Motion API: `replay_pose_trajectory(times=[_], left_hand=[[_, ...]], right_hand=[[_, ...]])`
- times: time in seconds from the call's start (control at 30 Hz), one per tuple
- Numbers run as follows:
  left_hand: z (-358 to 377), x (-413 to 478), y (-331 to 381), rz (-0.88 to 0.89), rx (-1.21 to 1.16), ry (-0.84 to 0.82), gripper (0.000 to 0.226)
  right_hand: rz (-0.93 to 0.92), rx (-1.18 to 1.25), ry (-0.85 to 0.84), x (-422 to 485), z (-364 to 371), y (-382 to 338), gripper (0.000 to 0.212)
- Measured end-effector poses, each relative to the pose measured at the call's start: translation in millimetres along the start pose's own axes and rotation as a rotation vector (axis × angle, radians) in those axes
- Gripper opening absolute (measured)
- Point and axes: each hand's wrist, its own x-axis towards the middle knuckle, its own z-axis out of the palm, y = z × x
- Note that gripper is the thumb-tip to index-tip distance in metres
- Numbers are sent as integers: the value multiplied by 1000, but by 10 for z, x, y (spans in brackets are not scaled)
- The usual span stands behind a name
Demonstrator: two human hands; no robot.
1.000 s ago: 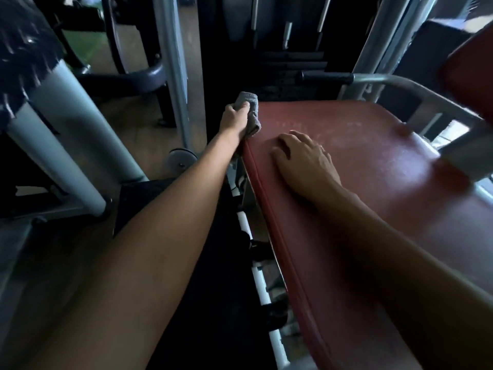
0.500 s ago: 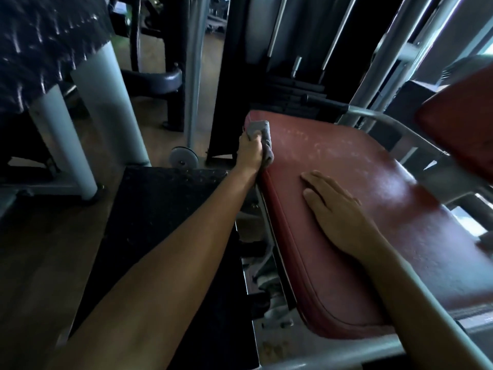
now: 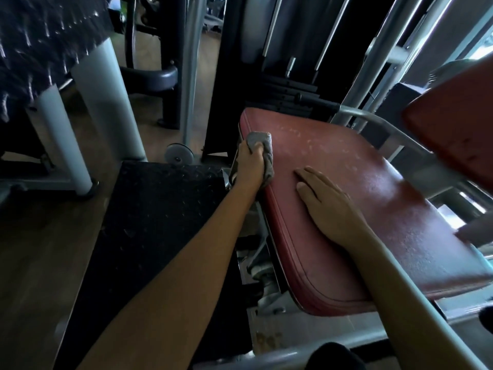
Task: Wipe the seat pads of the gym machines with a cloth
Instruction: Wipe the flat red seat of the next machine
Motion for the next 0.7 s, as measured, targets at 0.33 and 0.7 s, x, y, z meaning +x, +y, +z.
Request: replay_pose_trajectory(times=[0.33,0.7], left_hand=[[48,-289,-69,1,-57,-3,45],[105,-1145,-313,5,-157,-22,68]], right_hand=[[-10,19,16,24,25,26,47],[-20,65,57,50,49,45,44]])
